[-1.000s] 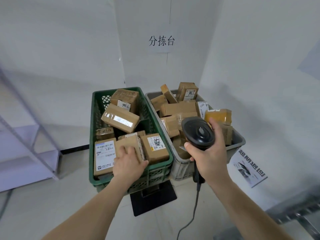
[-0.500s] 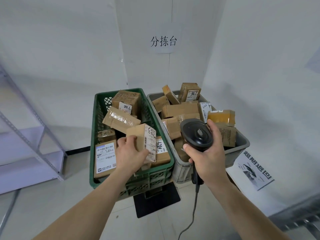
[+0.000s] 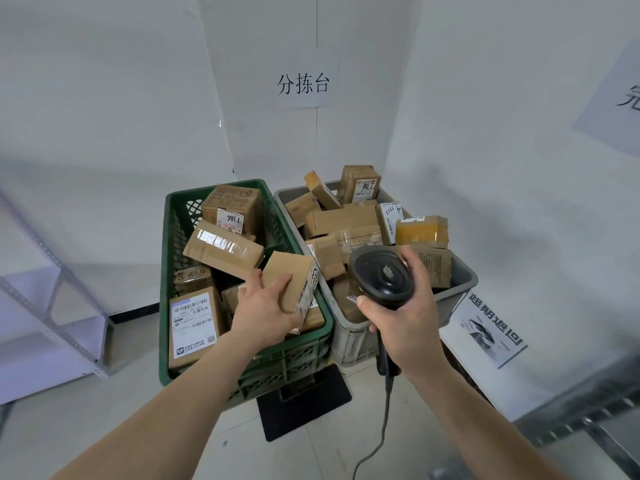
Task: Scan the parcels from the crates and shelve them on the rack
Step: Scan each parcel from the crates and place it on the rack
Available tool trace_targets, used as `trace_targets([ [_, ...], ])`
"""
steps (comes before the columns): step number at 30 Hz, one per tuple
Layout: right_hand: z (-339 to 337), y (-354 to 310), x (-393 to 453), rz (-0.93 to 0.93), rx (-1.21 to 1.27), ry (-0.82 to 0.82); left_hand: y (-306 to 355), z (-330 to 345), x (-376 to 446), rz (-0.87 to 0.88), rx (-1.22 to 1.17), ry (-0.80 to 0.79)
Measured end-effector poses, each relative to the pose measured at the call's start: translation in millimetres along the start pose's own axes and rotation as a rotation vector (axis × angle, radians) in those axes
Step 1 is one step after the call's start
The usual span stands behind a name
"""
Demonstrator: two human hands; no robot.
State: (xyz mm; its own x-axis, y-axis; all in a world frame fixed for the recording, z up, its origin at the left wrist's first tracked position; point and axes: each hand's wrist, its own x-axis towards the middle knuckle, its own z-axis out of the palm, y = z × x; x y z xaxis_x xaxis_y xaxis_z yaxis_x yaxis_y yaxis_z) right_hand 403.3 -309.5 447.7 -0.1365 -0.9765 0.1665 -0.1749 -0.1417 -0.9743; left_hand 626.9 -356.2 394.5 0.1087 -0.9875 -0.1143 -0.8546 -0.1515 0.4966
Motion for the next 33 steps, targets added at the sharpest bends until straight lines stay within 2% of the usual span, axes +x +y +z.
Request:
trace_targets([
  [4, -3, -6, -1, 0.011, -0.044, -0.105, -5, -24, 13, -0.063, -0.159, -0.053],
  [8, -5, -16, -5, 0.02, -0.116, -0.194, -1, -62, 26, 0.006, -0.399, -0.181],
  [11, -2, -26, -6, 0.037, -0.13, -0.24, 11, -90, 32, 0.061, -0.465, -0.216],
  [20, -6, -45, -10, 0.01, -0.133, -0.216, 62, -126, 29, 0.261, -0.401, -0.225],
  [33, -34, -61, -28, 0.025, -0.078, -0.155, 102, -123, 16, 0.367, -0.286, -0.279],
])
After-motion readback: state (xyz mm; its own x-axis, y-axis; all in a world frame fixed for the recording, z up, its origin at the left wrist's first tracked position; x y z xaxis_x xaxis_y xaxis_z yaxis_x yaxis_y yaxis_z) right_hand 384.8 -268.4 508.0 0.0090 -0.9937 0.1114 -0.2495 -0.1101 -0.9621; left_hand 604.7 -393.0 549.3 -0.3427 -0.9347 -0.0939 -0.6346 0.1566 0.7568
